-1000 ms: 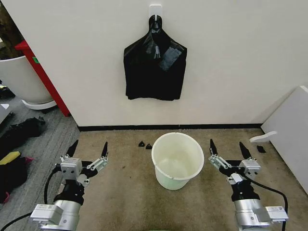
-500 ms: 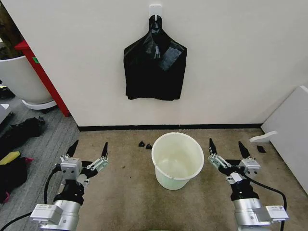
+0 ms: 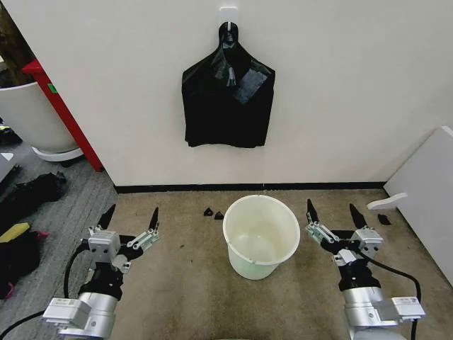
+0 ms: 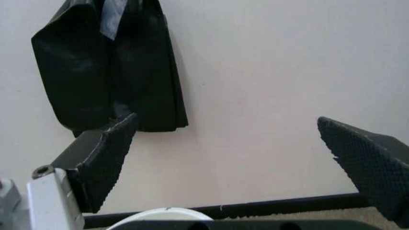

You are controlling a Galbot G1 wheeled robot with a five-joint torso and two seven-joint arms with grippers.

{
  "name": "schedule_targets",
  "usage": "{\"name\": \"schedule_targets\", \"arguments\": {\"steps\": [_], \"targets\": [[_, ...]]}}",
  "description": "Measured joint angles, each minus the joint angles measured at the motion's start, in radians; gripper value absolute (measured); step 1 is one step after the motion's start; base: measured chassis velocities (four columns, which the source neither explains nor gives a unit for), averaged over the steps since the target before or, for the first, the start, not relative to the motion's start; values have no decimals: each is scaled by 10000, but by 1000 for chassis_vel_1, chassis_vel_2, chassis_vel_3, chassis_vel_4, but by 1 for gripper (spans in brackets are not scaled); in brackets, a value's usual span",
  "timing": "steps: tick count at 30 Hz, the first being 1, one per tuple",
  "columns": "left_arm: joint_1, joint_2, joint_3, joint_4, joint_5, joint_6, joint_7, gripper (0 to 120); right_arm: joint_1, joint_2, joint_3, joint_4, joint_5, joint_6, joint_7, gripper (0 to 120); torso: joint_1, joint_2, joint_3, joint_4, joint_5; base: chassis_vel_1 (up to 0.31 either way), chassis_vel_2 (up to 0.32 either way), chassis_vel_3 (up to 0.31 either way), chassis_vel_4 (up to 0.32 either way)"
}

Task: Place the garbage bag over the trash bin.

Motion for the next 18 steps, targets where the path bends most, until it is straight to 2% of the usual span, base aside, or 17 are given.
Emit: {"name": "schedule_targets", "arguments": {"steps": [18], "targets": [[-6, -4, -30, 0, -16, 31, 0, 100, 224, -27, -73, 13, -1, -170, 29, 100, 0, 0, 0, 0, 0, 0, 0, 0, 0]]}}
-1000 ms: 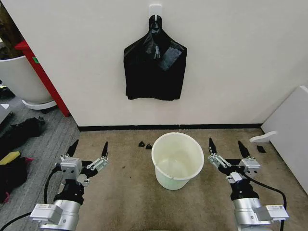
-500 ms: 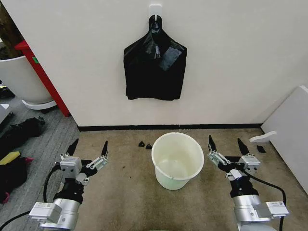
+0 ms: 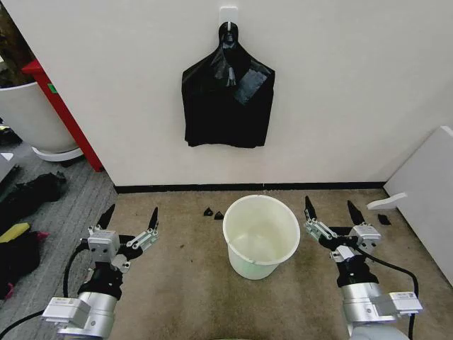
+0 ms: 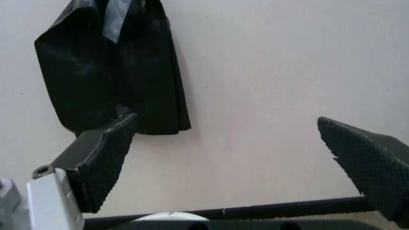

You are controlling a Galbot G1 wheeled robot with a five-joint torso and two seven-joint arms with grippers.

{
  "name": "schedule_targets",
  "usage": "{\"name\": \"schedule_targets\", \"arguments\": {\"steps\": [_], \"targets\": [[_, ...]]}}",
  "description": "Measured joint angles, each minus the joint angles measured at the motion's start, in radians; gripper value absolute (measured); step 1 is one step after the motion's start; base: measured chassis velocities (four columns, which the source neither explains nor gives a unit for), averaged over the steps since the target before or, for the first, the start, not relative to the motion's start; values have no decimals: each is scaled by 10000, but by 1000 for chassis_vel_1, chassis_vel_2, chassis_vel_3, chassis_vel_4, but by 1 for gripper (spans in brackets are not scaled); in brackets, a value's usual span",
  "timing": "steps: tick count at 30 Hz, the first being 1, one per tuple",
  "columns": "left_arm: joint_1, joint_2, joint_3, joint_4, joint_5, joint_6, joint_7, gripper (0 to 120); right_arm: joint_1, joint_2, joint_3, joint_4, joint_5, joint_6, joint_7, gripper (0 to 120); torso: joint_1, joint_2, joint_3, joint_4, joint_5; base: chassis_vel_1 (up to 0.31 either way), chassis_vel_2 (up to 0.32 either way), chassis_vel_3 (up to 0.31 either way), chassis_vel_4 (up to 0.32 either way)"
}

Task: Place the garbage bag over the trash bin.

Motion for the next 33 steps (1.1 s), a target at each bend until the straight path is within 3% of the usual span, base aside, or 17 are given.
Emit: {"name": "schedule_targets", "arguments": {"steps": [33], "targets": [[-34, 119, -5, 0, -235, -35, -111, 100, 496, -284, -249, 66, 466, -192, 105, 100, 0, 0, 0, 0, 0, 0, 0, 0, 0]]}}
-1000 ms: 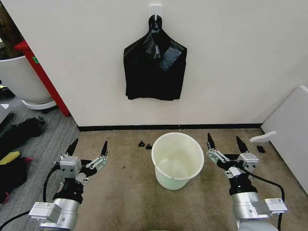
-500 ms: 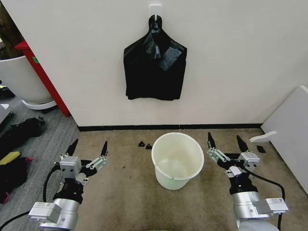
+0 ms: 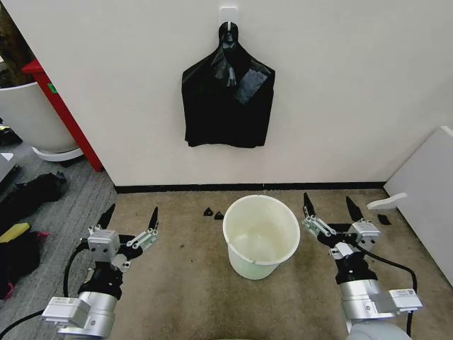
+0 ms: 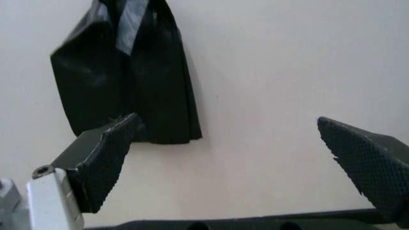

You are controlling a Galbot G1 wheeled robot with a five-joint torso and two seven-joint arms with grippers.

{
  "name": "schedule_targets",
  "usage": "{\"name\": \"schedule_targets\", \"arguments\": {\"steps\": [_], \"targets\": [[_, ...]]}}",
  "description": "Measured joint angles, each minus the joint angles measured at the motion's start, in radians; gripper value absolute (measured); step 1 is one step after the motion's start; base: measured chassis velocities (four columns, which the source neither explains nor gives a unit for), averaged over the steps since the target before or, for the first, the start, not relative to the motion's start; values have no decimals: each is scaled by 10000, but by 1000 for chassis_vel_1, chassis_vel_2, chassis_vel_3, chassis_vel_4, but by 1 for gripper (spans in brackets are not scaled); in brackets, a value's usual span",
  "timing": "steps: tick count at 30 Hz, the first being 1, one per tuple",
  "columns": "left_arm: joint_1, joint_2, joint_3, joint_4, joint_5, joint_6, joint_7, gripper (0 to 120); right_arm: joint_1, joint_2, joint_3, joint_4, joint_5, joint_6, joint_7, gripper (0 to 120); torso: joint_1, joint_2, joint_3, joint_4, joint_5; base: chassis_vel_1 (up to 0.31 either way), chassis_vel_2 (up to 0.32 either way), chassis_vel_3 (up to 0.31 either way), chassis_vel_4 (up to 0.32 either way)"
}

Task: Place the garbage bag over the trash bin.

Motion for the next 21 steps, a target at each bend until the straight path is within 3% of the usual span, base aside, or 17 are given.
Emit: {"name": "schedule_targets", "arguments": {"steps": [13, 21], "targets": [[-403, 1144, 34, 0, -1196, -130, -257, 100, 1248, -552, -448, 649, 3886, -918, 859, 100, 0, 0, 0, -3, -1, 0, 0, 0, 0], [-391, 1121, -34, 0, -1637, -216, -388, 100, 2960, -1626, -1807, 597, 7133, -1328, 1874, 100, 0, 0, 1, 1, -1, 0, 0, 0, 0]]}}
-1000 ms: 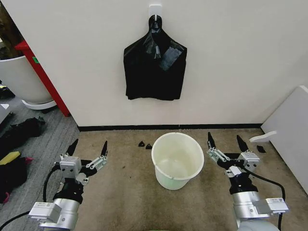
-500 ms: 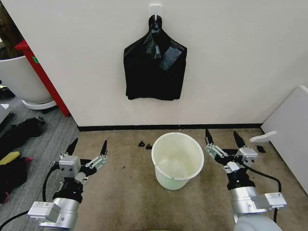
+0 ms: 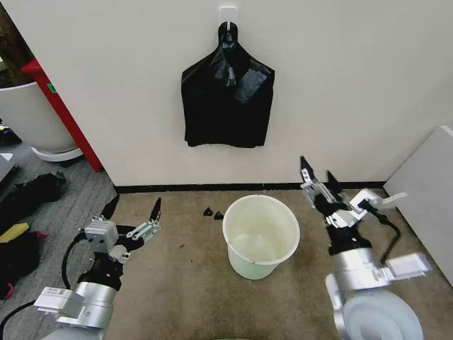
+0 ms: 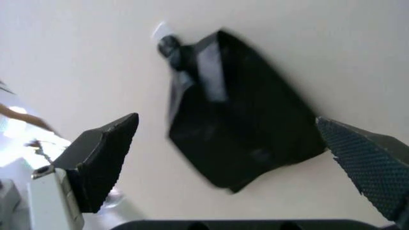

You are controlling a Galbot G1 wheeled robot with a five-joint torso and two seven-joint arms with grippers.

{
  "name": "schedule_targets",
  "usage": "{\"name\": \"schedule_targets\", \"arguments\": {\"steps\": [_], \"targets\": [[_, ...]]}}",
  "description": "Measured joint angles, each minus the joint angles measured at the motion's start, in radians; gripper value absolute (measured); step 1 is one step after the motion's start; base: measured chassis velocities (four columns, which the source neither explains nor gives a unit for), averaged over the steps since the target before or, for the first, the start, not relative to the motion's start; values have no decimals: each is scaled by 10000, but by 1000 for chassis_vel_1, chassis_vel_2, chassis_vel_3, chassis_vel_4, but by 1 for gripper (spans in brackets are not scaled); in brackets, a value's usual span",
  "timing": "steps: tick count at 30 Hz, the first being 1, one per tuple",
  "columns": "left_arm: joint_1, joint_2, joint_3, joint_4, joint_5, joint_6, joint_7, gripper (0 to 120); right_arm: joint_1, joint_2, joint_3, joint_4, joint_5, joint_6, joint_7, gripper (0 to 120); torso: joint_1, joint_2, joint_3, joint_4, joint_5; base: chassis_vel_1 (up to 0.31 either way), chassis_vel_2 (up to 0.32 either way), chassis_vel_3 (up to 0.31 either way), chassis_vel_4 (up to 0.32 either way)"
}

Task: Place the garbage bag over the trash bin.

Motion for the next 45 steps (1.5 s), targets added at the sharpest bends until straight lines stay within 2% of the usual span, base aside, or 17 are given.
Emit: {"name": "schedule_targets", "arguments": {"steps": [4, 8, 9, 10, 14, 16, 22, 30, 34, 45], "targets": [[38, 44, -78, 0, -12, -6, 2, 100, 936, -319, -348, -260, 1001, -162, 394, 100, 0, 0, 0, 0, 1, 0, 0, 0, 0], [81, 64, -171, 0, -19, -9, 4, 100, 2551, -640, -625, -856, 2530, -231, 952, 100, 0, 0, 0, -1, 0, 0, 0, 0, 0], [81, 64, -171, 0, -19, -9, 4, 100, 2551, -640, -625, -856, 2530, -231, 952, 100, 0, 0, 0, -1, 0, 0, 0, 0, 0], [97, 33, -183, 0, -15, -8, 6, 100, 3084, -626, -683, -1044, 3299, -215, 1272, 100, 0, 0, 0, 0, 1, 0, 0, 0, 0], [167, -111, -186, 0, 103, -9, 41, 100, 4761, -251, -963, -1925, 5109, 49, 2279, 100, 0, 0, 0, -2, 0, 0, 0, 0, 0], [178, -129, -186, 0, 128, -9, 50, 100, 5042, -180, -1023, -2091, 5286, 104, 2384, 100, 0, 0, 1, 0, 2, 0, 0, 0, 0], [238, -215, -213, 0, 259, -8, 81, 100, 7315, 592, -1479, -3130, 6548, 679, 3224, 100, 1, 0, 1, 0, -1, 0, 0, 0, 0], [182, -220, -174, 0, 327, -4, 116, 100, 8550, 1098, -1761, -3798, 7249, 1070, 3708, 100, 1, 0, 0, -2, -1, 0, 0, 0, 0], [174, -173, -156, 0, 368, 3, 140, 100, 9643, 1803, -1961, -5182, 7011, 1161, 3759, 100, 0, 0, 0, 0, -1, 0, 0, 0, 0], [129, -180, -48, 0, 407, 18, 227, 100, 11080, 2450, -1949, -7715, 5839, 1063, 3312, 100, 0, 0, 0, 0, 0, 0, 0, 0, 0]]}}
